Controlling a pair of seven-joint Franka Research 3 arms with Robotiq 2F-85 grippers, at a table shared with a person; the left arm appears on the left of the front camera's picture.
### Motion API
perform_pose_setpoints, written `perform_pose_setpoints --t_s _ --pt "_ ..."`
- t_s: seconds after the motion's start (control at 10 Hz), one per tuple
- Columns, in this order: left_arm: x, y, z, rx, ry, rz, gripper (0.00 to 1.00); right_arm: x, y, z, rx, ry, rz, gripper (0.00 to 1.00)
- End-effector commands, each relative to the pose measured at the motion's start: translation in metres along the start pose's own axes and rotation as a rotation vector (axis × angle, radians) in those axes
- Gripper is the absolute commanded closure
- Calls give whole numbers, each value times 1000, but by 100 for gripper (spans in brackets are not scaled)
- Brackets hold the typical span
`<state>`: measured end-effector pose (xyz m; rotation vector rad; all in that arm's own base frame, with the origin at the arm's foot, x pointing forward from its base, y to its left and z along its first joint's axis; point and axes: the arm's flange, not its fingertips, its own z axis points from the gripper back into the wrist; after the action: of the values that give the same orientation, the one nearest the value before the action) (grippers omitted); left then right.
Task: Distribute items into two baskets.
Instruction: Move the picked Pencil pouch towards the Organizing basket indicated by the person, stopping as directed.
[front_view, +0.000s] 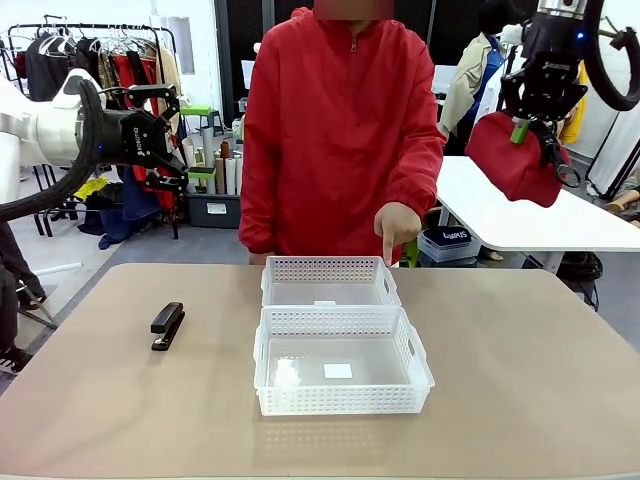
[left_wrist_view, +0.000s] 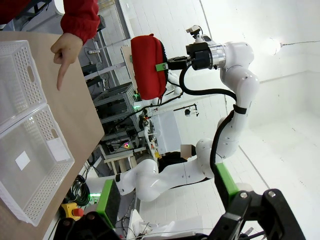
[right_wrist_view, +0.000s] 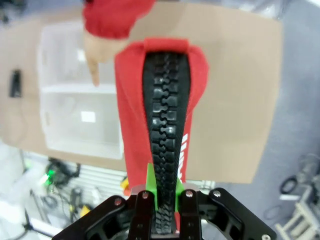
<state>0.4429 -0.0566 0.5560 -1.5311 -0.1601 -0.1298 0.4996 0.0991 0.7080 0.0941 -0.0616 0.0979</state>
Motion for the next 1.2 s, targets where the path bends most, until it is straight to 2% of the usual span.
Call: perform_pose_setpoints --t_s 0.0,0.5,0.8,1.1 --pt "0 -2 1 -2 -1 -4 0 2 19 10 -67 2 219 100" --pt "0 -2 1 -2 -1 -4 0 9 88 -4 -210 35 683 100" --pt "0 -2 1 -2 -1 -4 0 12 127 -22 -182 42 951 100" --pt "0 -2 1 -2 -1 -4 0 13 158 -41 -151 39 1148 100"
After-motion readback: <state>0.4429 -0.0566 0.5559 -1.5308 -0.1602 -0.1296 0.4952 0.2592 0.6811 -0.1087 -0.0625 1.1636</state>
